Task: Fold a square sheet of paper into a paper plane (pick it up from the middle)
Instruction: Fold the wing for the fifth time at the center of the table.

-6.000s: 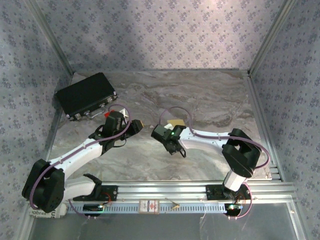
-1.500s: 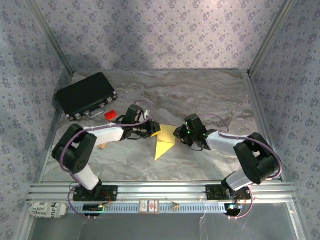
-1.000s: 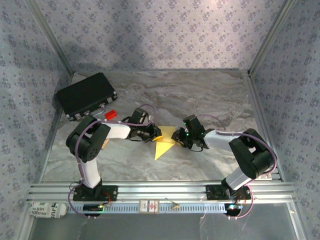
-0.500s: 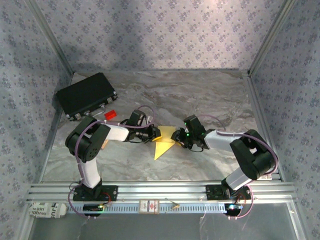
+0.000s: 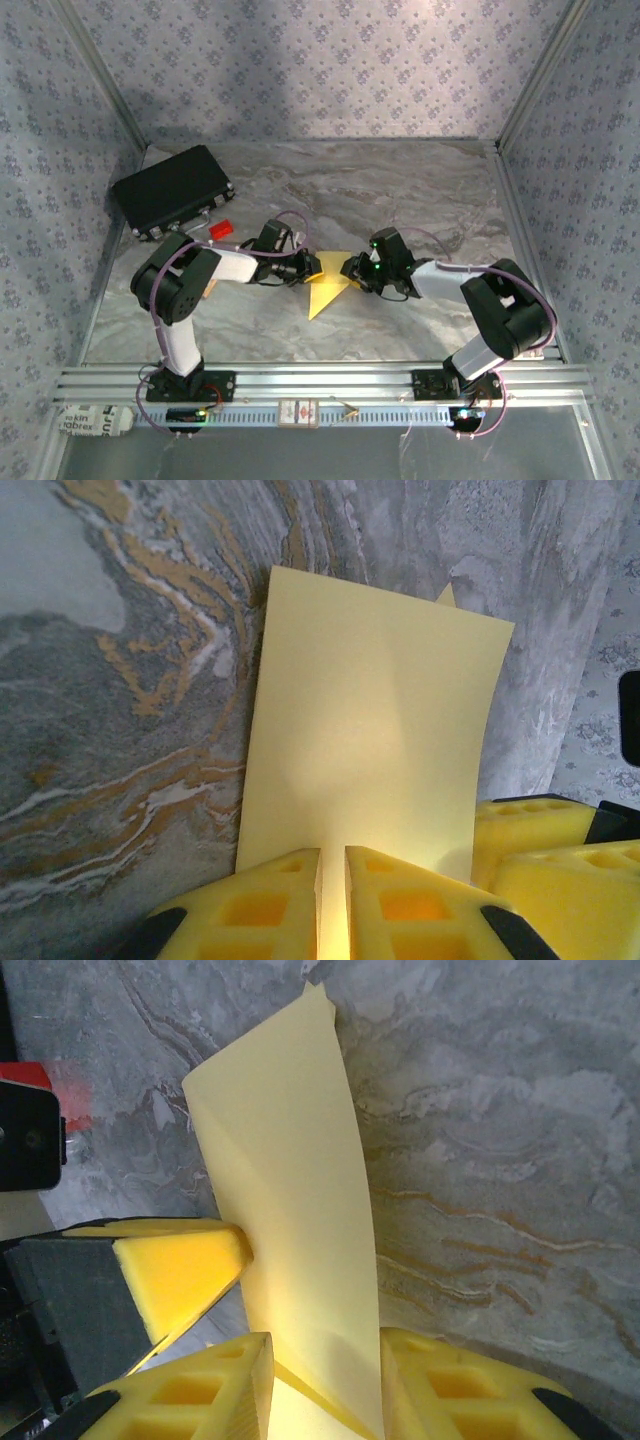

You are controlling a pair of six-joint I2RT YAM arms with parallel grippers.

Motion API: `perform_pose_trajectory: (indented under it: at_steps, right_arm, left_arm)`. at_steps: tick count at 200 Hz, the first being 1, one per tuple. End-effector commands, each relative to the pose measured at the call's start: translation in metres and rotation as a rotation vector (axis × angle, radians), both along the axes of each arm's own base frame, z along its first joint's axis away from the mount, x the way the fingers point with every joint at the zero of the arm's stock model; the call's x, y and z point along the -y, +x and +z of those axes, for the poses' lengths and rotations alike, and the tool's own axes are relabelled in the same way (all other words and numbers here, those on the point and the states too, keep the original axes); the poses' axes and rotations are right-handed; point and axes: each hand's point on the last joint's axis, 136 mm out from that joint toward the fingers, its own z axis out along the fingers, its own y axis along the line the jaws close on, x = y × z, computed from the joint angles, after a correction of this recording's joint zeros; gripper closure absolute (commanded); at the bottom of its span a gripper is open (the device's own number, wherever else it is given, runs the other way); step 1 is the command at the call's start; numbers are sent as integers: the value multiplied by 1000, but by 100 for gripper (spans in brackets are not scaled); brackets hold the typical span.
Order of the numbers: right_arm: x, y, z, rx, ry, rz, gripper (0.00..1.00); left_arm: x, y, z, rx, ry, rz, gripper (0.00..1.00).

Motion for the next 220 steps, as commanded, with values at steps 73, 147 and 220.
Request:
perform_pose_trajectory:
  at_steps: [73,147,220]
  right_arm:
    - [-16,13,7,63,64,165,66]
    - [-8,20,1,59,63,215,67]
    - [-12,20,4,78,88,363,67]
  left_arm:
    - [-17,-17,-29,-103,95,11,85]
    - [-17,-16,-30,-101,93,15,85]
    - [-17,-17,-34,-108,96,15,86]
